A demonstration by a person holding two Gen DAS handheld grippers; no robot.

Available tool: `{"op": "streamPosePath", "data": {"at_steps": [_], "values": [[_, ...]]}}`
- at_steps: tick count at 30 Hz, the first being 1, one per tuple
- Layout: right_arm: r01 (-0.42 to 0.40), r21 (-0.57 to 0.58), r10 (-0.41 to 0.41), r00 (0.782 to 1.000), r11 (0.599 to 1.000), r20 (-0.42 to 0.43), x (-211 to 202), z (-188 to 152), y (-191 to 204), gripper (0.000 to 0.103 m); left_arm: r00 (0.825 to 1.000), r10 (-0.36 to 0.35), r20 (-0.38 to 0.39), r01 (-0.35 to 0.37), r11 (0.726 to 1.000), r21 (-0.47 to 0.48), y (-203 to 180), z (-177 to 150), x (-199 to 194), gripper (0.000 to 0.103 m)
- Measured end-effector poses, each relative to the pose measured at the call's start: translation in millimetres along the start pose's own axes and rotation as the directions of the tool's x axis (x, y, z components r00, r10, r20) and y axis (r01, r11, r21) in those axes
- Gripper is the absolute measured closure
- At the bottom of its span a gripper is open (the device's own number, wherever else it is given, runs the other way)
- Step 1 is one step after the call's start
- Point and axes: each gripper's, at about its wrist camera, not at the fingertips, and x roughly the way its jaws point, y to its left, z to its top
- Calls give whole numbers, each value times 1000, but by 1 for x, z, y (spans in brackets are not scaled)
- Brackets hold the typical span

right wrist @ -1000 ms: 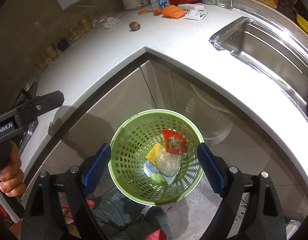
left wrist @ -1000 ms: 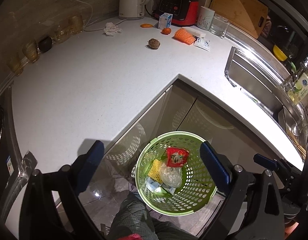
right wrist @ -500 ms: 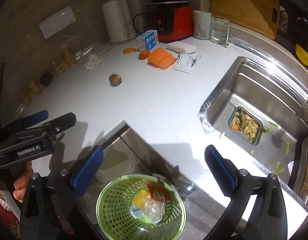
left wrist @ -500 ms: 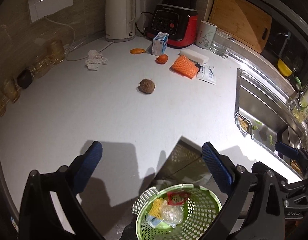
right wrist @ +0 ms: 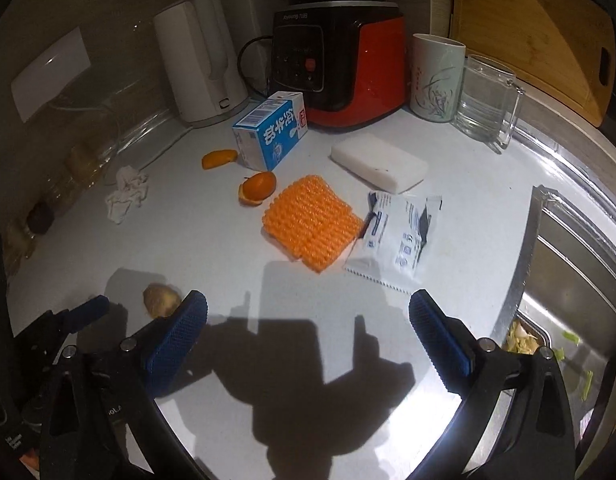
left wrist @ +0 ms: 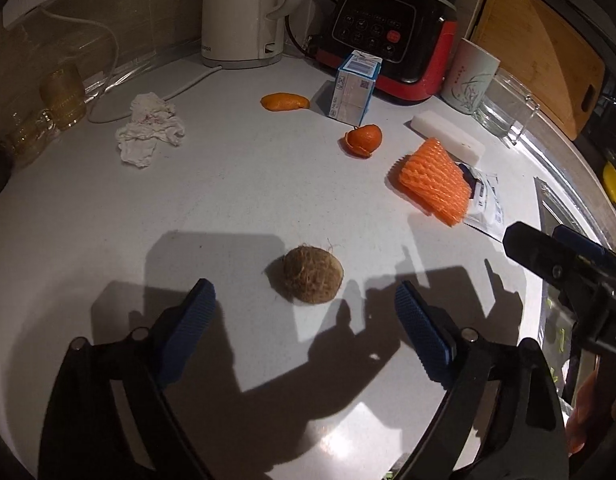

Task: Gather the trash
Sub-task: 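Grasp the brown ball with the left tool while the right tool grasps the orange foam net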

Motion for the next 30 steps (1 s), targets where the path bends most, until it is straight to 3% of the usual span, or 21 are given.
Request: {"op": "streamPosePath", "data": {"at_steps": [6,11,18,22,24,26,30], "values": [[18,-26,-19,1000,999,-8,27,14,-3,7,1000,-2,-7,2,1000,-24,-2,3,15,36],[-4,-42,3,1000,999,-20,39,21,-3,17,1000,-1,-2,1,1000,-1,-11,3,21,67],[11,-142,-17,999,990,-42,69,40,16,24,1000,-9,7,9,1000,17,-12,5,23,67],[16,-169,-33,995,986,-97,94,45,24,45,1000,-24,3,24,1000,15,-9,6,23,67],[55,-199,-73,994,978,-85,99,46,28,55,1000,-22,6,22,1000,21,-8,6,23,67],[67,-221,-86,993,973,-77,99,49,32,72,1000,-19,9,19,1000,19,-5,6,22,67],[29,-187,-43,997,982,-71,89,53,30,79,1000,-26,15,26,1000,2,1,6,19,67]]}}
